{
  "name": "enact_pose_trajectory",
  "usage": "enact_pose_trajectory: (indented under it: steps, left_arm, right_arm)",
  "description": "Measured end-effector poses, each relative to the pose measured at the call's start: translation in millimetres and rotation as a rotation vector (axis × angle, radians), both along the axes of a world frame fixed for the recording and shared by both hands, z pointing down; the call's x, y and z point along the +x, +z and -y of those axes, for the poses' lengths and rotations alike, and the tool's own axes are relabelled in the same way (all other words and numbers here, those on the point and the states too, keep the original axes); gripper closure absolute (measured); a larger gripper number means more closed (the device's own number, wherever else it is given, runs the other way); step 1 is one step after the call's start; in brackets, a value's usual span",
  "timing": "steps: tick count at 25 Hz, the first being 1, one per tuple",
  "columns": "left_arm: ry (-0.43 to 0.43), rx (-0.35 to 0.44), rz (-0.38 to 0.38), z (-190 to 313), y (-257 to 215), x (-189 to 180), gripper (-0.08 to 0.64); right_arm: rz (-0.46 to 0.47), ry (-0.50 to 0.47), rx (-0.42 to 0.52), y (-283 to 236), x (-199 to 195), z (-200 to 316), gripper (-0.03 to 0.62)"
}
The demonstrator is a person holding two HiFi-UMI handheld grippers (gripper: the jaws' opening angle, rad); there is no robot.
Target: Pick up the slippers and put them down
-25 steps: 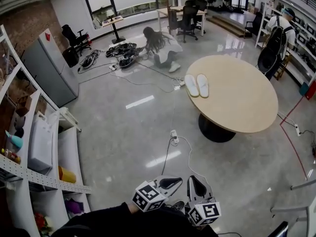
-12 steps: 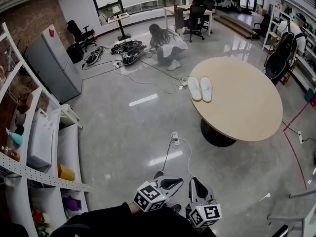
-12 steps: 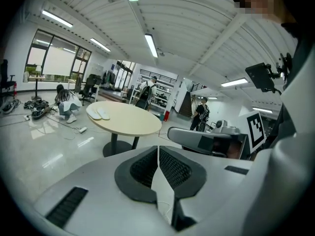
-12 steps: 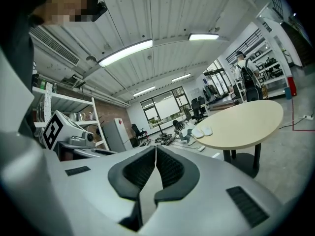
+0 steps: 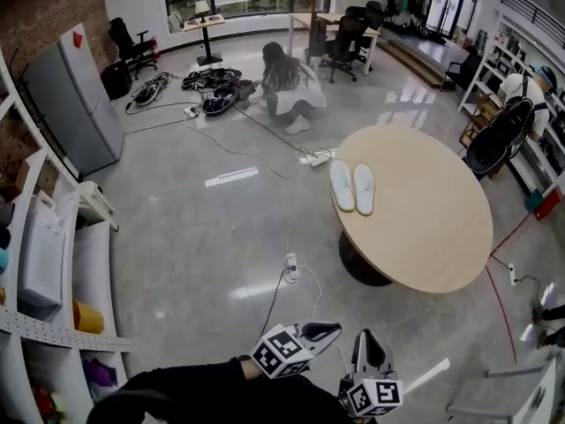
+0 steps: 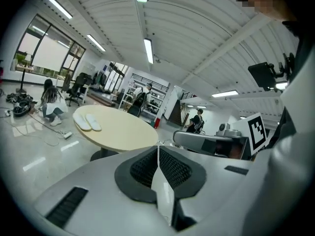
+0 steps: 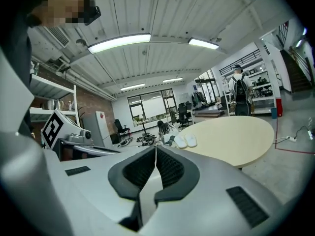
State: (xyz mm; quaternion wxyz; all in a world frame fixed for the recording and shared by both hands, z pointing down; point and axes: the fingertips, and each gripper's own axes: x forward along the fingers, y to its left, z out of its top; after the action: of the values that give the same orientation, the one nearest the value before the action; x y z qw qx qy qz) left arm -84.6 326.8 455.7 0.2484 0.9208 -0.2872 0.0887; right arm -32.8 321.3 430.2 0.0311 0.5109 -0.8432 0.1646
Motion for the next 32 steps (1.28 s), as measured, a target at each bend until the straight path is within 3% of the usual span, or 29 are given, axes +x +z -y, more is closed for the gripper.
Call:
enact_pose_trajectory:
  steps: [5, 10, 16, 26, 32]
  left_arm:
    - [-0.005, -0.030, -0.048, 58, 5, -46, 0.535]
    - [-0.048, -0.066, -0.074, 105, 15, -97, 0.535]
    - [-0.103, -0.096, -0.082, 137, 28, -129, 0.535]
    - [-0.253, -0.079, -0.015, 198, 30, -139, 0.535]
    - [-0.293, -0.036, 0.049, 248, 15, -89, 0.535]
  right_arm:
    - [-0.042, 0.013, -0.038, 3, -42, 58, 0.575]
    - [-0.073, -0.051, -0.076, 13, -97, 101, 0.575]
    - [-0.078, -0.085, -0.096, 22, -123, 138, 0.575]
    - [-0.012, -0.217, -0.083, 27, -126, 213, 0.575]
    - [0.035, -0.280, -0.039, 12, -83, 275, 0.575]
